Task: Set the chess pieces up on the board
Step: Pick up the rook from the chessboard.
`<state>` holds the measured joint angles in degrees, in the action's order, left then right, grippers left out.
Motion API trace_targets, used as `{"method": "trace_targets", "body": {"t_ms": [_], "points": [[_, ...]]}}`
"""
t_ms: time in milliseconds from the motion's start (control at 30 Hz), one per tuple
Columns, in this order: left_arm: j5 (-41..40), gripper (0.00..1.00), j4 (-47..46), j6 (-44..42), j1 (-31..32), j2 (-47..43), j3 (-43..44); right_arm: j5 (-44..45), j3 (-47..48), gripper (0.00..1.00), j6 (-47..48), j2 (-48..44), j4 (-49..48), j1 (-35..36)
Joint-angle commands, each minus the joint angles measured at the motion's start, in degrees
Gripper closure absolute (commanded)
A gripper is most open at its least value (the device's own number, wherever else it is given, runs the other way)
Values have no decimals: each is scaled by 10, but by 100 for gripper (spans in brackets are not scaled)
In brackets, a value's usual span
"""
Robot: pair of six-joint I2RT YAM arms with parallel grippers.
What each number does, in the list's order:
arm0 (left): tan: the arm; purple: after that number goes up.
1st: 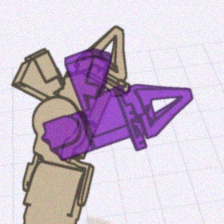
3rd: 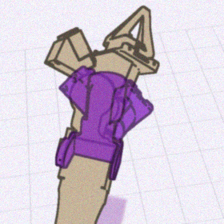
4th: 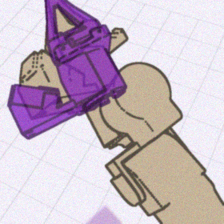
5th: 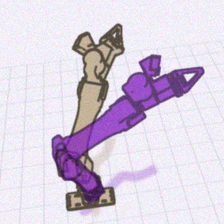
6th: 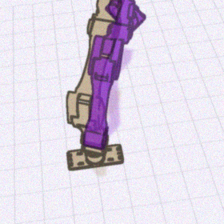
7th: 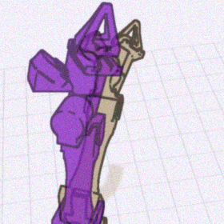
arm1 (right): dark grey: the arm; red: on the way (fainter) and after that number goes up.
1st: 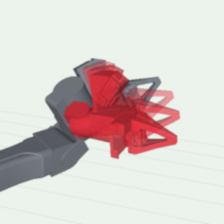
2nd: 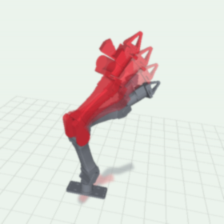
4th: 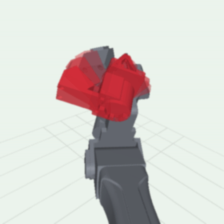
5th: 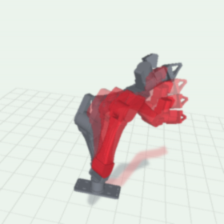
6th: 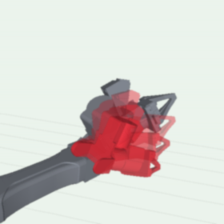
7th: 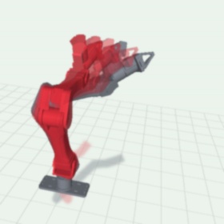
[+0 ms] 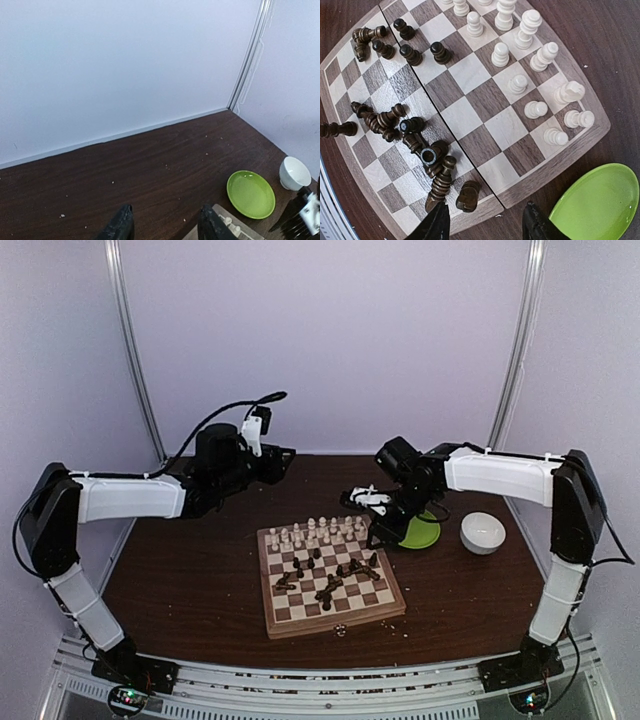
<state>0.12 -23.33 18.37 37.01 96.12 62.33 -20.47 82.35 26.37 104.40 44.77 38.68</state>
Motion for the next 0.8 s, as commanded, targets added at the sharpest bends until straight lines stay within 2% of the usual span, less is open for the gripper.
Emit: {"method": "trace_targets", "body": {"t_ms": [0,100,300,767], "points": [[15,54,-57,-5,2,-15,-1,22,27,50,-5,12,32,10],[16,53,-46,1,4,-37,-14,11,21,48,2,2,22,17],[-54,50,-81,-4,11,-69,-85,-3,57,53,19,28,43,47],[-42,50,-75,-32,10,-42,-60,-4,91,57,15,81,61,65]]}}
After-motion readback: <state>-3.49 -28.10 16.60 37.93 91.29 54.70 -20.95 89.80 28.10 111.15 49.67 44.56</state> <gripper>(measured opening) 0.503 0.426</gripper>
